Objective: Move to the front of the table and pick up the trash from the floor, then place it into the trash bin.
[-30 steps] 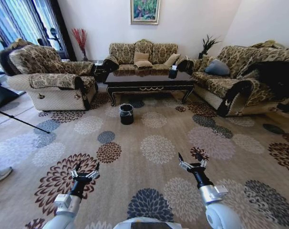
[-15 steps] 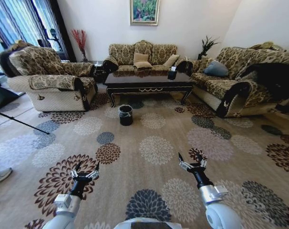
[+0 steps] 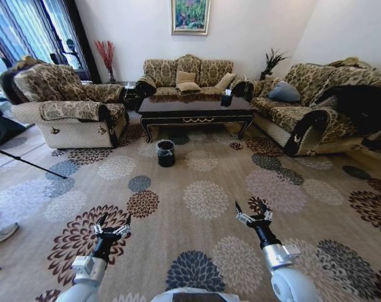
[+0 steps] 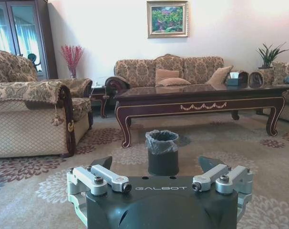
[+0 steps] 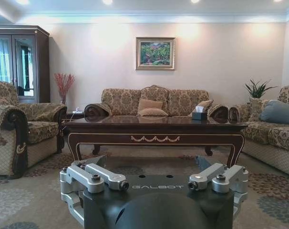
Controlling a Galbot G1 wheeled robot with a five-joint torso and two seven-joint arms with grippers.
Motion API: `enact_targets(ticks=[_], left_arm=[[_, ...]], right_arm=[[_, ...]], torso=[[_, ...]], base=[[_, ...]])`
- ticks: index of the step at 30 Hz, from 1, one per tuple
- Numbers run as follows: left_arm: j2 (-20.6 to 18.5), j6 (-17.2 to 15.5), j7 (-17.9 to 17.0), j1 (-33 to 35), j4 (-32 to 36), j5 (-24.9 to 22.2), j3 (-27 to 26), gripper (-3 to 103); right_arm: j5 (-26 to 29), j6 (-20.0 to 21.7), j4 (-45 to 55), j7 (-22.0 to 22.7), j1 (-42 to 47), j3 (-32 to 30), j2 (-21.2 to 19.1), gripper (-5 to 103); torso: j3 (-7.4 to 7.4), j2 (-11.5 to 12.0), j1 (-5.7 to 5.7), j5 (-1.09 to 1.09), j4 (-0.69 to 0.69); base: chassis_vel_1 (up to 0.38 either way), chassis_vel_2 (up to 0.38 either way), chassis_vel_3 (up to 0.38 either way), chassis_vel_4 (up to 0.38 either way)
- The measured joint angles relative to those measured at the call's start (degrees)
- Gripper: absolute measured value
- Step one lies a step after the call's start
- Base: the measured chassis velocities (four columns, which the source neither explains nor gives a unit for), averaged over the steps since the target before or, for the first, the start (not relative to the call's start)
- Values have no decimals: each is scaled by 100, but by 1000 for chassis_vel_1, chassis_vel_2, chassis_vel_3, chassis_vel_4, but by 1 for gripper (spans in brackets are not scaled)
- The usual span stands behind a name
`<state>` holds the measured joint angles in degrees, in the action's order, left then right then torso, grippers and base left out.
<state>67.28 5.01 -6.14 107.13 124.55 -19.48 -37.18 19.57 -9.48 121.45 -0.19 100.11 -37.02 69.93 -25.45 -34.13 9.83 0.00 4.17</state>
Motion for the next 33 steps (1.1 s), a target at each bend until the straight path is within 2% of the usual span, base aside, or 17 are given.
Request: enact_targets(ticks=[22, 33], left_arm=[[0, 0, 0, 0, 0, 0, 0, 100], [0, 0, 0, 0, 0, 0, 0, 100]], right_arm=[[0, 0, 0, 0, 0, 0, 0, 100], [0, 0, 0, 0, -1, 0, 0, 100]], torso=[[-263, -455, 191, 0, 0], [-445, -757, 311, 0, 0]], base=[[-11, 9, 15, -8], [0, 0, 0, 0]])
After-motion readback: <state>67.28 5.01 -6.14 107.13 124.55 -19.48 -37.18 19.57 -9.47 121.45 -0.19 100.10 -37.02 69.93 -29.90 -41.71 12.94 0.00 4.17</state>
